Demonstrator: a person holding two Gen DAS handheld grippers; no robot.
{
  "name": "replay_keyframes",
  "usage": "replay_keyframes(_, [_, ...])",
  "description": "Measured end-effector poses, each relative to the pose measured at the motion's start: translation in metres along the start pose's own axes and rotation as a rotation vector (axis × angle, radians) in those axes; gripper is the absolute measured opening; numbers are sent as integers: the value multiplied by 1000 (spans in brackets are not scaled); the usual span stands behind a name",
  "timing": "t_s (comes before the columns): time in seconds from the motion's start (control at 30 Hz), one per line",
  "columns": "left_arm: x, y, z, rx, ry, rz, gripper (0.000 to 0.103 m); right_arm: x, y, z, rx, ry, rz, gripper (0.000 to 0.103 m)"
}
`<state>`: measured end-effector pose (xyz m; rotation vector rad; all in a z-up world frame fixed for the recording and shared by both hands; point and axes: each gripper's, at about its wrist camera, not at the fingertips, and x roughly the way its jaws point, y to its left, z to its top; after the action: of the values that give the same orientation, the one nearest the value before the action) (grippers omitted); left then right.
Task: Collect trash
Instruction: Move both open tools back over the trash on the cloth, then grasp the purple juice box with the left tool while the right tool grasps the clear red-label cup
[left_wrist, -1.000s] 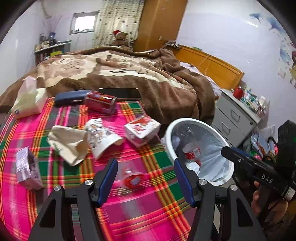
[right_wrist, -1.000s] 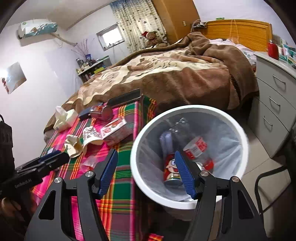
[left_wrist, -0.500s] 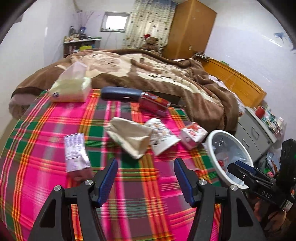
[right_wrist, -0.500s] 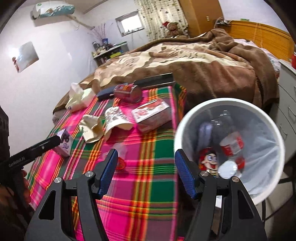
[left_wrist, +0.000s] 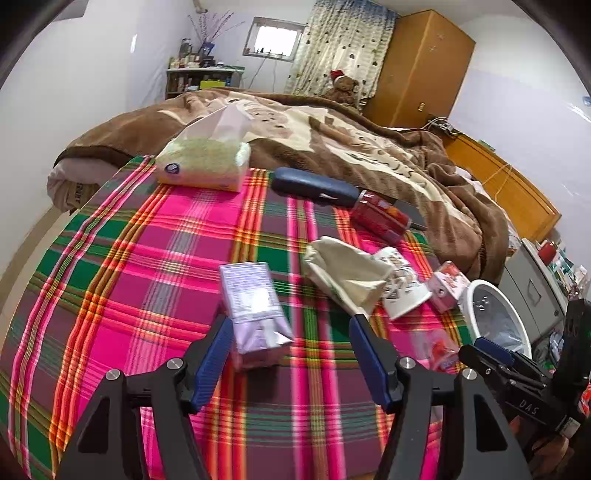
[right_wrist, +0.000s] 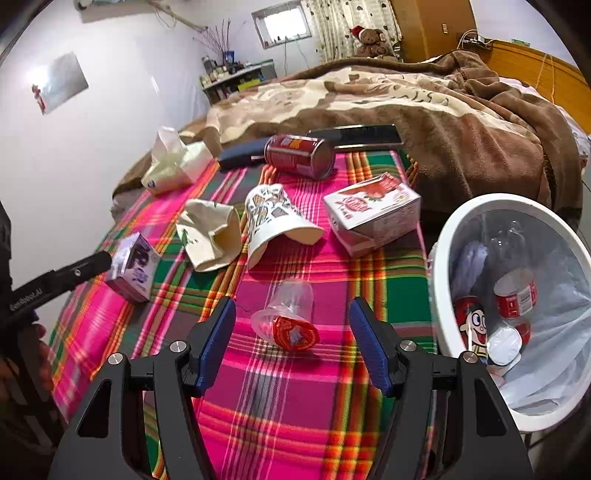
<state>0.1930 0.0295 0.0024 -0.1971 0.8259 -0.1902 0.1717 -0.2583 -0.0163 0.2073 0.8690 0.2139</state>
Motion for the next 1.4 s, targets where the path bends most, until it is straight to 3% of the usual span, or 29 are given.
replay_keyframes(0.47, [27, 24, 9, -52, 36, -17, 68, 20, 9, 1, -2, 48, -53, 65])
replay_keyframes(0.83, [48, 17, 12, -21, 71, 30, 69, 25, 15, -1, -29, 53, -102, 65])
replay_keyframes(1.07, [58, 17, 11, -15, 80, 45, 69, 28, 16, -2, -35, 62, -115, 53])
replay_keyframes(1.4, [60, 14, 10, 16, 64, 61, 68, 30, 19, -3, -50, 58, -128, 47])
